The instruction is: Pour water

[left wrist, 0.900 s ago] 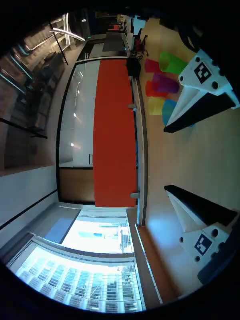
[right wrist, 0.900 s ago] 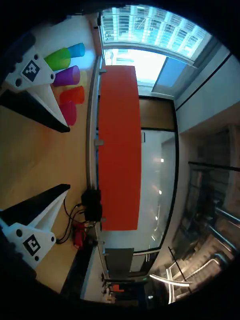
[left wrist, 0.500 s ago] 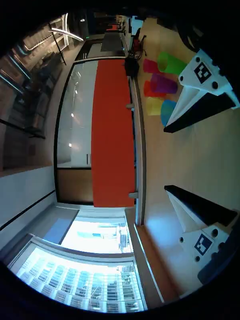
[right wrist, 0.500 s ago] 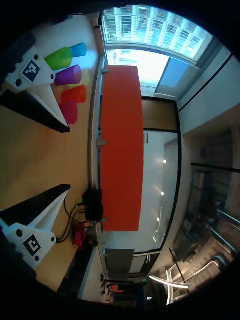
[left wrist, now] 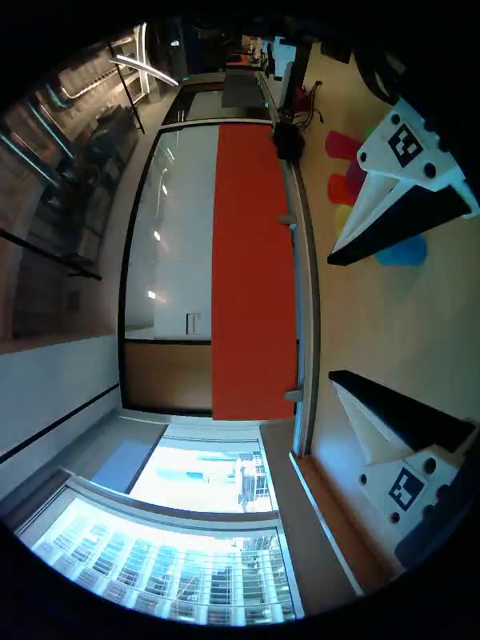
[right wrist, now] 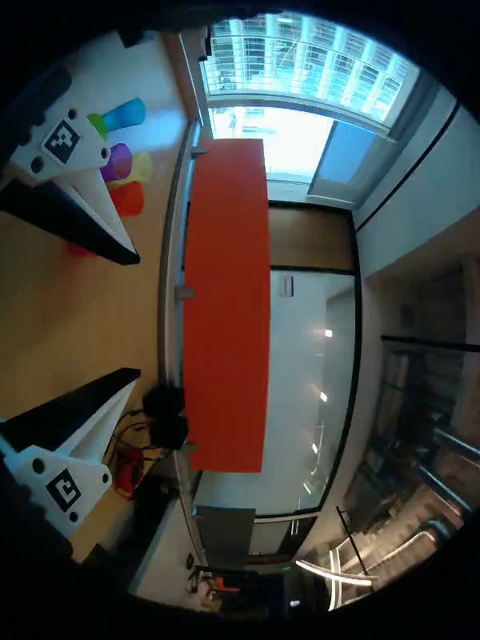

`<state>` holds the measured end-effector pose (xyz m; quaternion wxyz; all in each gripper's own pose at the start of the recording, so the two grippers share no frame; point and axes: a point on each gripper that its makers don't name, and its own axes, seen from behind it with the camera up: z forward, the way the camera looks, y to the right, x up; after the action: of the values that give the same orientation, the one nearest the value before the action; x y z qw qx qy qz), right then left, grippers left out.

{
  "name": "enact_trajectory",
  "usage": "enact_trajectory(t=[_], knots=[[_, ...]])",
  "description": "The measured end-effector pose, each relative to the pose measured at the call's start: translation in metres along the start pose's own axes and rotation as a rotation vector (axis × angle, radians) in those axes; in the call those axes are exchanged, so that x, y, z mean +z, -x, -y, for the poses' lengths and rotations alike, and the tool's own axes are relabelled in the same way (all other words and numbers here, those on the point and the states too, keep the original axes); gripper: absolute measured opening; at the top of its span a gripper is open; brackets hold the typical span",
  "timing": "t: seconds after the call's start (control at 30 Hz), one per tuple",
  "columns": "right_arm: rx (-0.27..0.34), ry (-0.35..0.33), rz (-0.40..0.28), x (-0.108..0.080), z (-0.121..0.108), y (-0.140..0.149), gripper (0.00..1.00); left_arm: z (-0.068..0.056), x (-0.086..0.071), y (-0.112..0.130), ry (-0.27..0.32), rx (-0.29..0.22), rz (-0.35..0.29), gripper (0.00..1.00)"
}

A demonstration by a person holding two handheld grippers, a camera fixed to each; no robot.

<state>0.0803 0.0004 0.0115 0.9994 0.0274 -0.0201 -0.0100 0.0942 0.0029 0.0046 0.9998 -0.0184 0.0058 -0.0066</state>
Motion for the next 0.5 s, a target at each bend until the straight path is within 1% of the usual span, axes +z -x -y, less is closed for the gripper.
enact_trajectory(t=[0.1,0.3,0.5], knots=[[0.001,-0.004,0.003,0.003,-0.002,-0.017,1.00,-0.001,0.003,-0.021,0.011,0.004,-0.005,0.97],[0.003,-0.024,0.005,0.007,-0.001,-0.050,1.00,-0.001,0.008,-0.061,0.022,0.037,-0.017,0.97],[0.002,-0.046,0.003,0.009,0.001,-0.081,1.00,-0.004,0.012,-0.092,0.038,0.058,-0.022,0.97]])
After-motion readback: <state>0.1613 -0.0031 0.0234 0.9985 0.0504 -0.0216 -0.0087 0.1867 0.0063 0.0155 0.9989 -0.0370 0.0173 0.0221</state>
